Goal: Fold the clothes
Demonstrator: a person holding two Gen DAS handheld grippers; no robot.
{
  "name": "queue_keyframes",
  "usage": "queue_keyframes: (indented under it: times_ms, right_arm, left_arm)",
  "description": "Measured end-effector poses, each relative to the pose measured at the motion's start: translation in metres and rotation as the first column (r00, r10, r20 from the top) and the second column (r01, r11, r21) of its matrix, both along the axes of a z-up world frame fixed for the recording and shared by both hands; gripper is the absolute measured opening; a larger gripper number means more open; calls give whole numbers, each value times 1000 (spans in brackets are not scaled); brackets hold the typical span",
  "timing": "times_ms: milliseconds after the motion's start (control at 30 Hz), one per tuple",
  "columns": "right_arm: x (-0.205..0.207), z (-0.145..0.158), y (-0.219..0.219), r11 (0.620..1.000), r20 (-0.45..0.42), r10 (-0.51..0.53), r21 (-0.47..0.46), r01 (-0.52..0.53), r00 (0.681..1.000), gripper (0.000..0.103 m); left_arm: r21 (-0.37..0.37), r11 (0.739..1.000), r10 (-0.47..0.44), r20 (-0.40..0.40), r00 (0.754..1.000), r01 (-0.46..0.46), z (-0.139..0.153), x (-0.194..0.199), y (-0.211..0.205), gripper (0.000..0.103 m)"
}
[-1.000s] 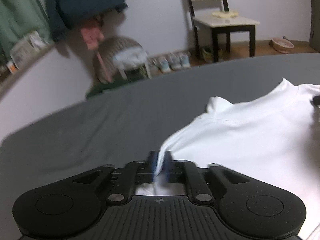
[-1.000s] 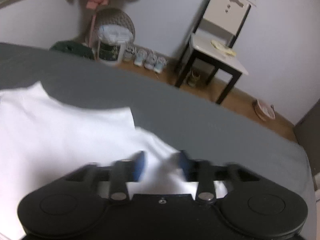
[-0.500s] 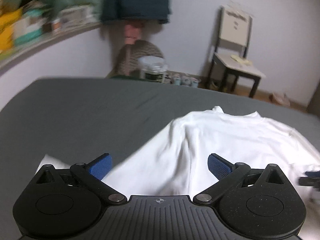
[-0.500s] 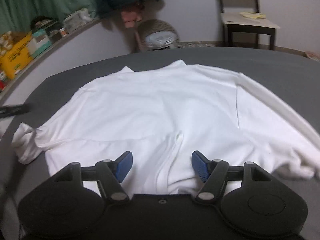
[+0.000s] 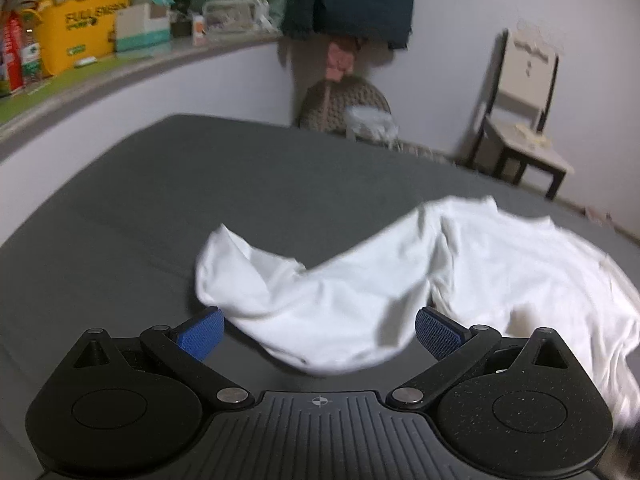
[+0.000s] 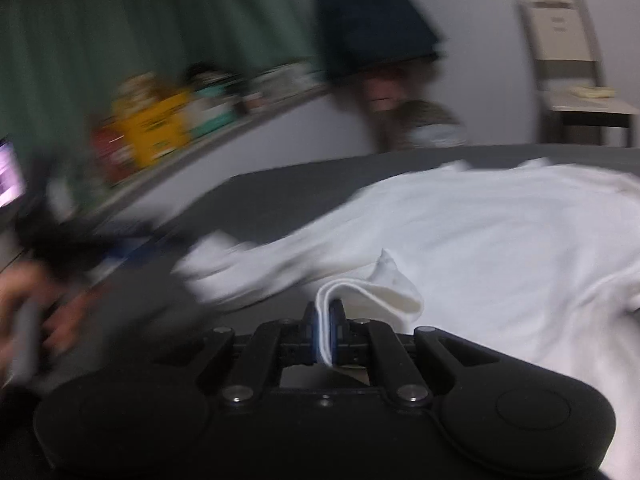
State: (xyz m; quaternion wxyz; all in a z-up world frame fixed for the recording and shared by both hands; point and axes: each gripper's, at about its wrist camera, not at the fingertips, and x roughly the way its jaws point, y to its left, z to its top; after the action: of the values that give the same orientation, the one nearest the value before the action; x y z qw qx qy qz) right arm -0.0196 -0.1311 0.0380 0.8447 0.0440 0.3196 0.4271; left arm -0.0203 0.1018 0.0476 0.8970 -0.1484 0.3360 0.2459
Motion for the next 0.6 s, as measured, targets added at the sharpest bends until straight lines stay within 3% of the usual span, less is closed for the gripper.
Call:
queue_keyframes:
  times_ms: [133, 267, 533, 600]
  right_arm:
    - [-65, -19, 44, 987, -22, 154, -48, -155, 988, 5]
    - [-96, -40, 71, 970, -70, 222, -80, -228, 972, 5]
    - [-119, -52, 77, 953, -144, 245, -144, -266, 959, 5]
    - [-121, -60, 77, 954, -169, 216, -173, -244, 962, 11]
  left_arm:
    - [-39, 999, 16, 57, 998, -14, 13, -15, 13, 102]
    - [-105, 994, -27, 57, 998, 33, 13, -21, 18, 102]
    - [-156, 979, -127, 43, 991, 133, 7, -14, 4, 102]
    - [-170, 972, -161, 31, 987, 163, 0, -8, -3, 102]
